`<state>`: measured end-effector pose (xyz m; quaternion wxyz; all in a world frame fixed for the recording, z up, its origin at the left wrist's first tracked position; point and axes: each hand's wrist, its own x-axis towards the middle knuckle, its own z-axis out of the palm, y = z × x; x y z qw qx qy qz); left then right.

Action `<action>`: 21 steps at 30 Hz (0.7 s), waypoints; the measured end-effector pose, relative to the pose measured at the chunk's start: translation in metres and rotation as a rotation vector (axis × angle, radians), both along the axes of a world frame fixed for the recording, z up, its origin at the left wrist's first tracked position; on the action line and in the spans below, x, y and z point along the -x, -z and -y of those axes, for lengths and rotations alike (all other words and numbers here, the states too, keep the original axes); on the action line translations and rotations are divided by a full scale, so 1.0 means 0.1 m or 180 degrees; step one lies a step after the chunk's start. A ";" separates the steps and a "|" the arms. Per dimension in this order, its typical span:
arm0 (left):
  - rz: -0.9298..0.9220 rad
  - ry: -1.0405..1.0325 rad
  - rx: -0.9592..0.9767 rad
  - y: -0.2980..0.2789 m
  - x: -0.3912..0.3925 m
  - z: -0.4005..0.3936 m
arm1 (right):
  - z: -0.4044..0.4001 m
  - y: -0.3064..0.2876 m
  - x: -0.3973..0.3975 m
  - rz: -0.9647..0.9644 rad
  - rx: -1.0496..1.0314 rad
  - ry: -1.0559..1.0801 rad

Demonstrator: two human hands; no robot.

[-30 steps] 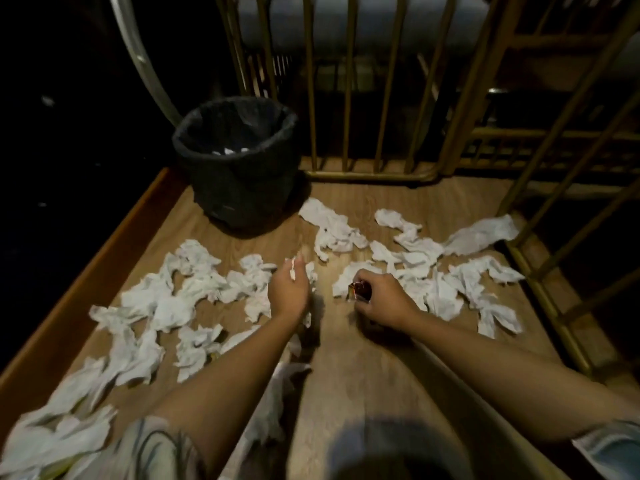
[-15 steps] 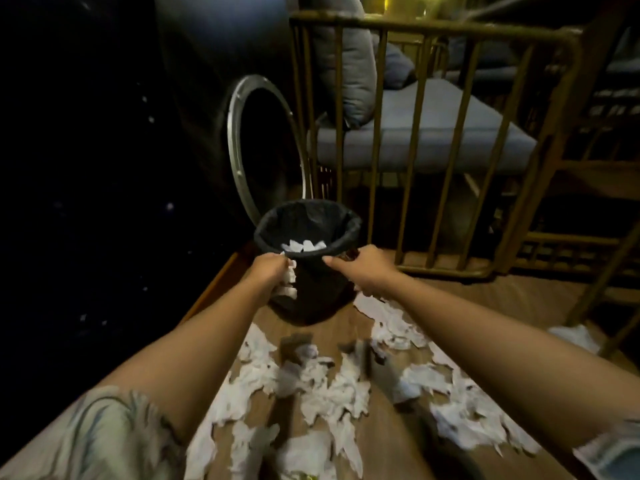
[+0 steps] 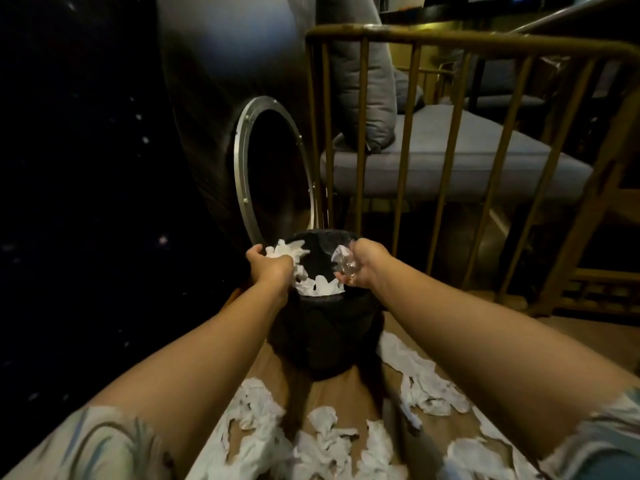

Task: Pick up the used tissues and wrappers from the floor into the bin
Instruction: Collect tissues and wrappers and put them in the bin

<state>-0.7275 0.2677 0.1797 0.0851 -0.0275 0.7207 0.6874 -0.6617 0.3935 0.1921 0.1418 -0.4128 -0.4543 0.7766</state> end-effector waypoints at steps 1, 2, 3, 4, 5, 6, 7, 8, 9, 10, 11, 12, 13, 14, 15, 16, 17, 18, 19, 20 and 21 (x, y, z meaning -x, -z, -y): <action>-0.0086 -0.0103 0.0075 0.03 0.04 -0.02 | -0.01 0.06 0.09 -0.0009 -0.0113 0.0110; -0.0189 -0.0133 0.0119 0.08 0.08 -0.05 | -0.04 0.13 0.15 -0.0051 -0.0171 0.0224; -0.0313 -0.0076 0.0143 0.14 0.13 -0.07 | -0.07 0.20 0.23 -0.0091 -0.0215 0.0289; -0.0440 0.0054 0.0192 0.19 0.14 -0.08 | -0.08 0.27 0.28 -0.0095 -0.0275 0.0292; -0.0566 0.0207 0.0278 0.26 0.17 -0.10 | -0.07 0.32 0.31 -0.0040 -0.0447 0.0237; -0.0730 0.0332 0.0395 0.34 0.18 -0.11 | -0.07 0.37 0.31 0.0056 -0.0716 0.0223; -0.0934 0.0436 0.0534 0.42 0.19 -0.11 | -0.08 0.42 0.33 0.0174 -0.1051 0.0262; -0.1136 0.0574 0.0696 0.49 0.19 -0.12 | -0.08 0.48 0.34 0.0305 -0.1391 0.0274; -0.1301 0.0771 0.0875 0.55 0.20 -0.13 | -0.09 0.53 0.34 0.0371 -0.1673 0.0220; -0.1395 0.1036 0.1098 0.60 0.21 -0.14 | -0.10 0.58 0.34 0.0382 -0.1898 0.0129; -0.1469 0.1346 0.1367 0.64 0.21 -0.15 | -0.09 0.61 0.34 0.0349 -0.2119 0.0015; -0.1547 0.1667 0.1637 0.67 0.22 -0.15 | -0.07 0.63 0.33 0.0325 -0.2332 -0.0161; -0.1623 0.1942 0.1820 0.69 0.23 -0.15 | -0.04 0.63 0.33 0.0334 -0.2536 -0.0385; -0.1674 0.2114 0.1864 0.68 0.23 -0.15 | -0.03 0.63 0.34 0.0384 -0.2738 -0.0632; -0.1685 0.2160 0.1785 0.66 0.23 -0.14 | -0.01 0.62 0.35 0.0426 -0.2926 -0.0851; -0.1700 0.2113 0.1654 0.64 0.24 -0.12 | 0.02 0.61 0.35 0.0459 -0.3042 -0.1012; -0.1723 0.2023 0.1540 0.63 0.25 -0.09 | 0.03 0.59 0.34 0.0493 -0.3096 -0.1125; -0.1770 0.1928 0.1459 0.60 0.25 -0.06 | 0.04 0.58 0.32 0.0519 -0.3133 -0.1209; -0.1809 0.1837 0.1404 0.59 0.26 -0.02 | 0.03 0.56 0.28 0.0514 -0.3191 -0.1258; -0.1821 0.1764 0.1360 0.57 0.26 0.02 | 0.03 0.55 0.23 0.0490 -0.3269 -0.1256; -0.1818 0.1686 0.1336 0.56 0.25 0.07 | 0.04 0.53 0.17 0.0434 -0.3354 -0.1207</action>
